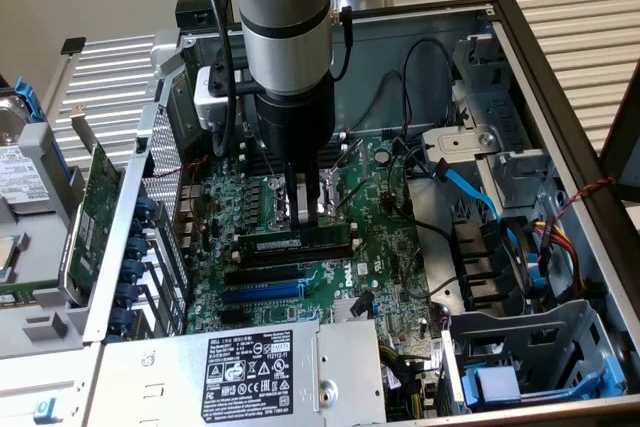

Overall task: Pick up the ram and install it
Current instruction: 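Insert the ram into the slot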

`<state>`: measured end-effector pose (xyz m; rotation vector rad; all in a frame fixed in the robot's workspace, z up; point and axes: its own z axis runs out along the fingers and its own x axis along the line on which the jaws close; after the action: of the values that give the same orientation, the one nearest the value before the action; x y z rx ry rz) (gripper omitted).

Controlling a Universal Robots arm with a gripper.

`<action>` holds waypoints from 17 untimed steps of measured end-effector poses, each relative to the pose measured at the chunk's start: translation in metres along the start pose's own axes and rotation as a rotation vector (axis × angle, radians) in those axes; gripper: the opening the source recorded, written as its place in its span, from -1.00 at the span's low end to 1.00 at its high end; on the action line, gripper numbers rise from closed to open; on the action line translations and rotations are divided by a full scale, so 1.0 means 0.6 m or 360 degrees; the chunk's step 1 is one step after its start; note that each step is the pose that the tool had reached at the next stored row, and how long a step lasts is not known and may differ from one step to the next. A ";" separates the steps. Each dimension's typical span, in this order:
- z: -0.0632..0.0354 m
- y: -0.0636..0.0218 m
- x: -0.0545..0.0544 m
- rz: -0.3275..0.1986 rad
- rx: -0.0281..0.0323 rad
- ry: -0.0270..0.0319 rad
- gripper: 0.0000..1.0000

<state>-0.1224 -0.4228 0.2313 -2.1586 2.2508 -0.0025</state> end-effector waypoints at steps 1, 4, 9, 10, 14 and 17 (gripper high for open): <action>0.000 0.000 0.000 0.0000 0.00001 0.00012 -0.75; 0.000 0.000 0.000 -0.0001 0.00004 0.00053 -0.75; 0.000 0.000 -0.002 -0.0005 0.00002 0.00087 -0.75; 0.000 0.000 -0.003 -0.0006 0.00004 0.00087 -0.75; 0.000 0.001 -0.003 -0.0009 0.00037 0.00088 -0.75; 0.001 0.001 -0.002 -0.0009 0.00093 0.00089 -0.75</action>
<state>-0.1232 -0.4214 0.2306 -2.1646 2.2450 -0.0152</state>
